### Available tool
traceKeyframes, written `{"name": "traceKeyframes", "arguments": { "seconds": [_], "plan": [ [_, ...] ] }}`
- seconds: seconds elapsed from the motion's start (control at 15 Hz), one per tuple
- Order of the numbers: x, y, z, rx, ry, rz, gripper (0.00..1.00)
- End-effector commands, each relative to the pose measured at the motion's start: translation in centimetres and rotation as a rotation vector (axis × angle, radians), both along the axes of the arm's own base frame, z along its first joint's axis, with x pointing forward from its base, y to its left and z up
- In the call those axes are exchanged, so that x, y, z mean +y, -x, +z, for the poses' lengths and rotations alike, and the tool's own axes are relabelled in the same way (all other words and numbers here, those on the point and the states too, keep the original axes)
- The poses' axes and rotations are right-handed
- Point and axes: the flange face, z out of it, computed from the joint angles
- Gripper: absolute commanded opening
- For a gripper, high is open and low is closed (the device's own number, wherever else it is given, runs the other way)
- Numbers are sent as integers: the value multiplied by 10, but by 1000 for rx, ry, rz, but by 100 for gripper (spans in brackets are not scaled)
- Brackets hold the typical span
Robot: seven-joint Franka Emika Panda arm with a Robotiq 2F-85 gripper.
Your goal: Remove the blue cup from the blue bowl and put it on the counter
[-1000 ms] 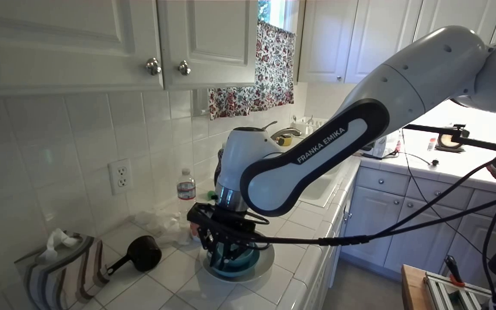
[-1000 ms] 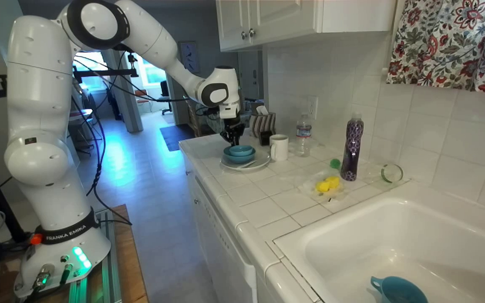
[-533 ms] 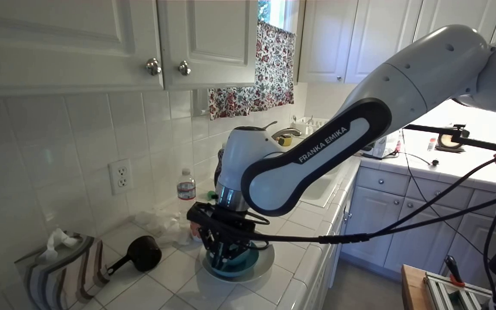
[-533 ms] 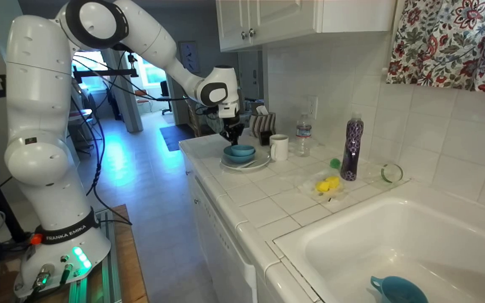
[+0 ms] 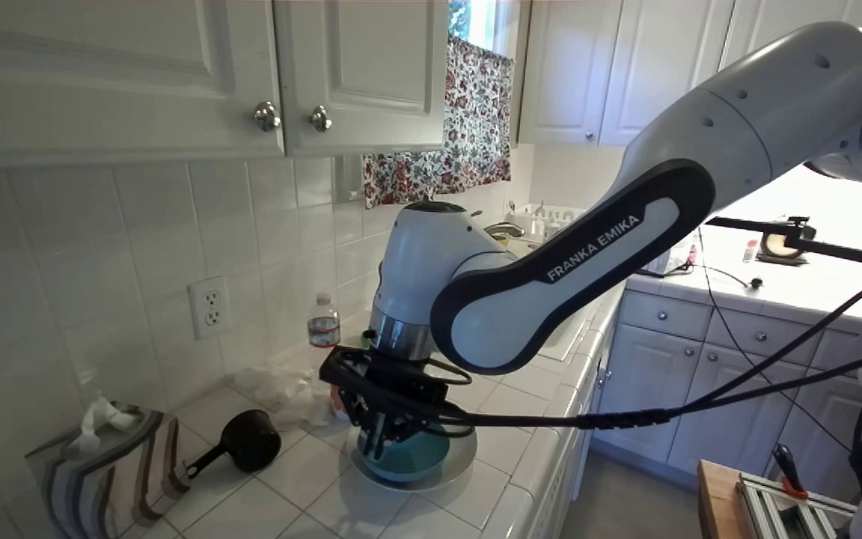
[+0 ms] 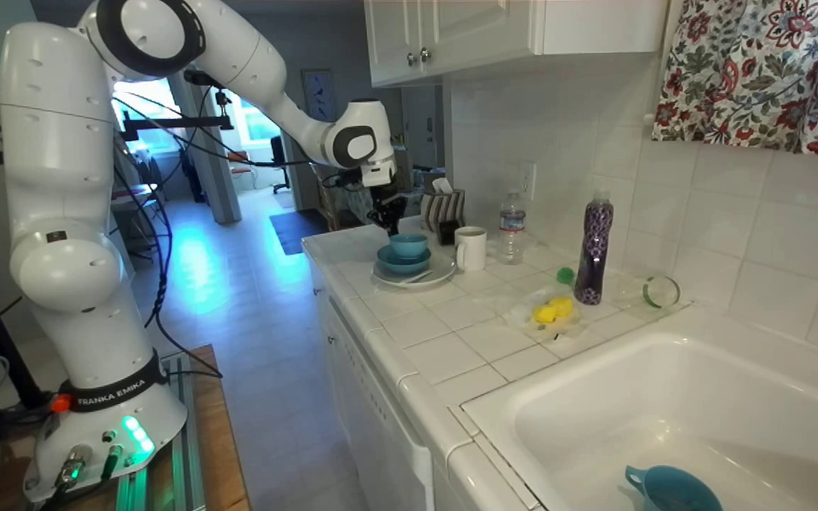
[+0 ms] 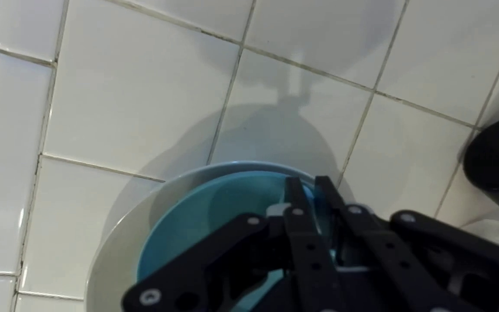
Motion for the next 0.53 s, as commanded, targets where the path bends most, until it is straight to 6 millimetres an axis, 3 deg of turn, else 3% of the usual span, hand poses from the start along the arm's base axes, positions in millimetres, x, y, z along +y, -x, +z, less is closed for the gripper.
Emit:
{"name": "traceKeyframes", "arguments": {
  "seconds": [0.0,0.47],
  "plan": [
    [12,13,18,-38,71,56,3],
    [58,17,45,-162,145,346,3]
  ]
}}
